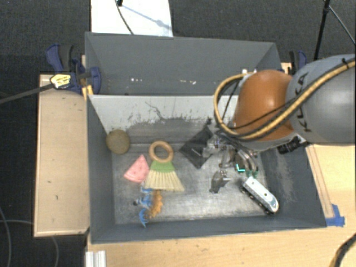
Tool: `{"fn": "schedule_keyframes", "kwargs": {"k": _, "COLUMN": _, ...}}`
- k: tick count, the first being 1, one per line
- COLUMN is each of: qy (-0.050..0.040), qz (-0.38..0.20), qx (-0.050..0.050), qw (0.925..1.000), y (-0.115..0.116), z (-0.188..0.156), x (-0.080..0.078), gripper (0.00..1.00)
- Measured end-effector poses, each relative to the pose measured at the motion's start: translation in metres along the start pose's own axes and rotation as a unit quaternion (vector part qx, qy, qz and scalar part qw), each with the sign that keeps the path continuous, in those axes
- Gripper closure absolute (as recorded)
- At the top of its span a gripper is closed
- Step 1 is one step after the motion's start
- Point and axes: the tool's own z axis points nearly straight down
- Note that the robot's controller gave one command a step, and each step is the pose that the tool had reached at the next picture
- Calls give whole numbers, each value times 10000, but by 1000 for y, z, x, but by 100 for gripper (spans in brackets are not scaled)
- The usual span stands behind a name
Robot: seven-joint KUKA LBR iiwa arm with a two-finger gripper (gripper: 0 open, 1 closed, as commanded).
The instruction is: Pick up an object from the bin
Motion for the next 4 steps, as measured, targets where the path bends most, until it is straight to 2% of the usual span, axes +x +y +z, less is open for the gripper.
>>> {"fn": "schedule_keyframes", "kwargs": {"k": 1, "qy": -39, "qz": 4, "qx": 0, "qw": 10000, "y": 0, "z": -4, "x": -2, "gripper": 0}}
{"fn": "schedule_keyframes", "kwargs": {"k": 2, "qy": -42, "qz": -138, "qx": 1, "qw": 9999, "y": -2, "z": 58, "x": -14, "gripper": 100}}
{"fn": "schedule_keyframes", "kwargs": {"k": 3, "qy": -42, "qz": -133, "qx": 1, "qw": 9999, "y": -2, "z": 58, "x": -14, "gripper": 0}}
{"fn": "schedule_keyframes", "kwargs": {"k": 4, "qy": -42, "qz": -125, "qx": 0, "qw": 9999, "y": -2, "z": 58, "x": -14, "gripper": 100}}
